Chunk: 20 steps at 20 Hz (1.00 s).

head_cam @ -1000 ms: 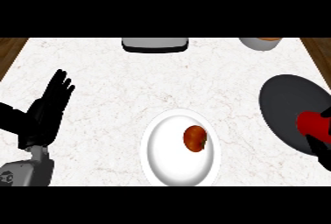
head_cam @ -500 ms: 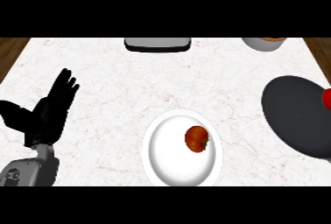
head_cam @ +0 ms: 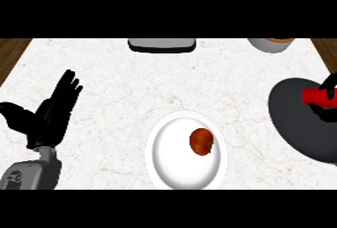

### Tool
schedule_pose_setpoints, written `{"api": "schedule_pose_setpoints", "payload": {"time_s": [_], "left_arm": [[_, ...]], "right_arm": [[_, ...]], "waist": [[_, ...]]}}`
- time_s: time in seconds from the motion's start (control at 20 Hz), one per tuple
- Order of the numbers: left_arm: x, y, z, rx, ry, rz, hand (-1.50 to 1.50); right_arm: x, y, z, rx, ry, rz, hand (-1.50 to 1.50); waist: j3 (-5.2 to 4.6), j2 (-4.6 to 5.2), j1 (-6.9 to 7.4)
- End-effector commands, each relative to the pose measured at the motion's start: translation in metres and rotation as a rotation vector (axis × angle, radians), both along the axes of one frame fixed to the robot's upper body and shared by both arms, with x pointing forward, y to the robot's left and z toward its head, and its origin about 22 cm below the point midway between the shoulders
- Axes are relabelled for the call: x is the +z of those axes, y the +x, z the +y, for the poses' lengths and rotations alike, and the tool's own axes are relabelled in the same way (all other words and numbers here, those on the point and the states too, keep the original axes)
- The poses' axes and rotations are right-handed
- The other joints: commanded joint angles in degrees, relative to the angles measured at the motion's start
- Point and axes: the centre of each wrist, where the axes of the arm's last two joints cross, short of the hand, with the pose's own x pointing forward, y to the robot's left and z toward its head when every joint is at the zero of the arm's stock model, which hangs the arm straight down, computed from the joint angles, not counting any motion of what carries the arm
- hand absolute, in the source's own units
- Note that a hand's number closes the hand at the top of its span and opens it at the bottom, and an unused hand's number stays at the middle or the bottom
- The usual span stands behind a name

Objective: Pick the can from the plate and place it in the pan

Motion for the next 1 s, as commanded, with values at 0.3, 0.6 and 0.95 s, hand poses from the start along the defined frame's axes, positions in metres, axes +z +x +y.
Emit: {"api": "schedule_pose_setpoints", "payload": {"time_s": [0.3,0.6,0.95], "left_arm": [[-0.001,0.009,0.005,0.006,-0.013,-0.005,0.0],[-0.002,0.002,0.002,-0.001,-0.016,-0.004,0.0],[0.003,0.001,0.006,0.01,0.001,-0.003,0.0]], "right_arm": [[-0.047,0.021,-0.012,-0.125,0.128,0.269,-1.5],[-0.054,0.005,-0.045,-0.041,0.247,0.202,-1.5],[-0.037,-0.021,-0.089,-0.039,0.641,0.052,-1.5]], "waist": [[0.0,0.11,0.05],[0.07,0.11,0.02],[0.14,0.13,-0.55]]}}
